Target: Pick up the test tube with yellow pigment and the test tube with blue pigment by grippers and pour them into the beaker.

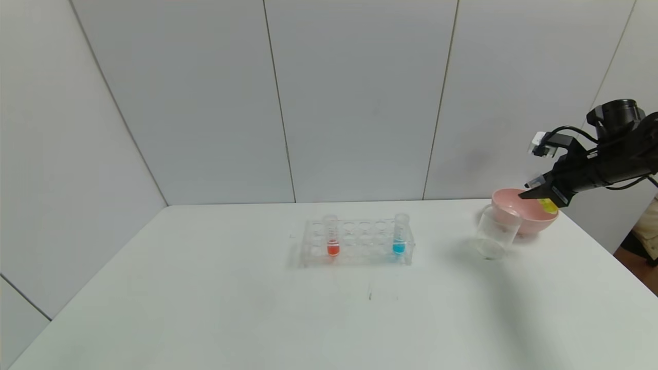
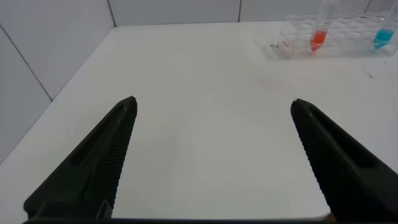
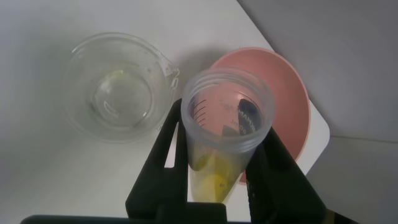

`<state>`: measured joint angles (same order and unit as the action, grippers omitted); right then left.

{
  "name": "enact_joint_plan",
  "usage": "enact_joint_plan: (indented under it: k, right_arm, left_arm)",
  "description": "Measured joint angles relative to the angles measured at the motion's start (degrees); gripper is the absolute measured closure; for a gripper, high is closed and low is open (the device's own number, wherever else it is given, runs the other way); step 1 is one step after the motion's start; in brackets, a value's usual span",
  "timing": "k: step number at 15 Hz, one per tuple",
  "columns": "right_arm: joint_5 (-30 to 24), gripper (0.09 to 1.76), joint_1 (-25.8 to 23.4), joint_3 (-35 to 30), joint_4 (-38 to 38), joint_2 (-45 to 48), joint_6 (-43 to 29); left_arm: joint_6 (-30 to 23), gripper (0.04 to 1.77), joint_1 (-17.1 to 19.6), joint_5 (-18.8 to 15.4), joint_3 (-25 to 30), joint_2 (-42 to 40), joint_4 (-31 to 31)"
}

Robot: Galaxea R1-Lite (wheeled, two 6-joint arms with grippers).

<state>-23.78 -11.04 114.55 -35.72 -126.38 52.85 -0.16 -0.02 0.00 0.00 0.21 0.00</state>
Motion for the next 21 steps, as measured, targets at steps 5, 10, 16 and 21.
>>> enact_joint_plan:
  k: [5,10,16,21]
  right_arm:
    - [5.7,1.26,0.5,0.1,-4.0,1.5,7.9]
    - [12.3,1.26,1.5,0.0,-8.3,2.9,11.8]
    - [17.4,1.26,4.6,0.0,-11.0,3.0,12.6]
    - [23.5,1.26,5.9,0.0,-11.5,2.6,15.1]
  left_arm:
    - [0.0,0.05,0.0,0.0,0.0,0.0,0.0]
    - [0.0,0.05,0.0,0.0,0.0,0.0,0.0]
    - [0.0,0.05,0.0,0.0,0.0,0.0,0.0]
    - [0.0,0.05,0.0,0.0,0.0,0.0,0.0]
